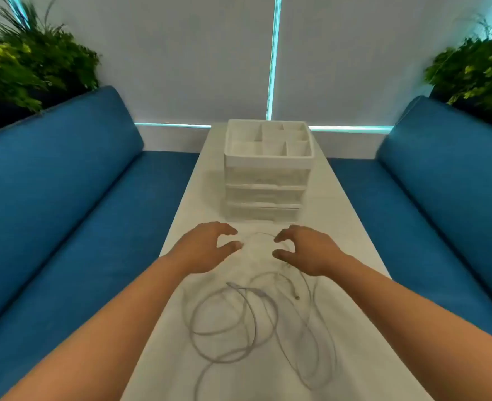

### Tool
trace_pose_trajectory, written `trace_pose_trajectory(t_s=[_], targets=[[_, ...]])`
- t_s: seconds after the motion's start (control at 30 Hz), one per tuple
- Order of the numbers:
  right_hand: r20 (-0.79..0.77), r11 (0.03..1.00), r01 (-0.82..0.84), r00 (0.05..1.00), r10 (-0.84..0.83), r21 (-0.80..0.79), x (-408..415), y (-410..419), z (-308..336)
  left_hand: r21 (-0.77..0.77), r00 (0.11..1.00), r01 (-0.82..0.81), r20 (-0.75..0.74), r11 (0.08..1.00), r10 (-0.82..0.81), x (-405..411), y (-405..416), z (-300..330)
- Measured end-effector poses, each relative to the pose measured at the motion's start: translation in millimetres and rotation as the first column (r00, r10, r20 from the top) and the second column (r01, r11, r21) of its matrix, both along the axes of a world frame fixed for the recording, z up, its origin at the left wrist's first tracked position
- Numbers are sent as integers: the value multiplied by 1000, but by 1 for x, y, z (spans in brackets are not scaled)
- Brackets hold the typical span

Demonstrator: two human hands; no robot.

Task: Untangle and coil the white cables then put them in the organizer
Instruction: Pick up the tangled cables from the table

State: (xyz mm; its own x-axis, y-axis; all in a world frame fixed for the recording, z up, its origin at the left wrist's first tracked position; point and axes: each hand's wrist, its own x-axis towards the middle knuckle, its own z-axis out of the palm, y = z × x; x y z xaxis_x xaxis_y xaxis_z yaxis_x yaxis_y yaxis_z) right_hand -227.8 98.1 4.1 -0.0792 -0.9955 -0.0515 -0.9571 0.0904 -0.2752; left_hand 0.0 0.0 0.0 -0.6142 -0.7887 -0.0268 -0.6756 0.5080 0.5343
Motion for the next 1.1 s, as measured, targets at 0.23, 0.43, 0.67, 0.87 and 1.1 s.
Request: trace_pose_trajectory(t_s=[0.23,0.43,0.67,0.87,1.1], targets=[[73,993,-41,997,33,107,26,-51,-55,93,991,-128,47,987,124,11,-36,-55],[87,992,-94,992,86,86,29,-101,-83,129,978,-180,126,975,164,12,-77,-90],[1,984,-119,993,120,136,18,-140,-107,-10,964,-135,231,991,134,2,-118,-117],[-82,989,-149,986,148,-12,10,-147,-127,-265,956,-196,161,944,244,-8,-123,-137],[63,998,34,997,-37,55,15,-138,-115,-141,959,-282,-63,949,275,-13,-117,-130]])
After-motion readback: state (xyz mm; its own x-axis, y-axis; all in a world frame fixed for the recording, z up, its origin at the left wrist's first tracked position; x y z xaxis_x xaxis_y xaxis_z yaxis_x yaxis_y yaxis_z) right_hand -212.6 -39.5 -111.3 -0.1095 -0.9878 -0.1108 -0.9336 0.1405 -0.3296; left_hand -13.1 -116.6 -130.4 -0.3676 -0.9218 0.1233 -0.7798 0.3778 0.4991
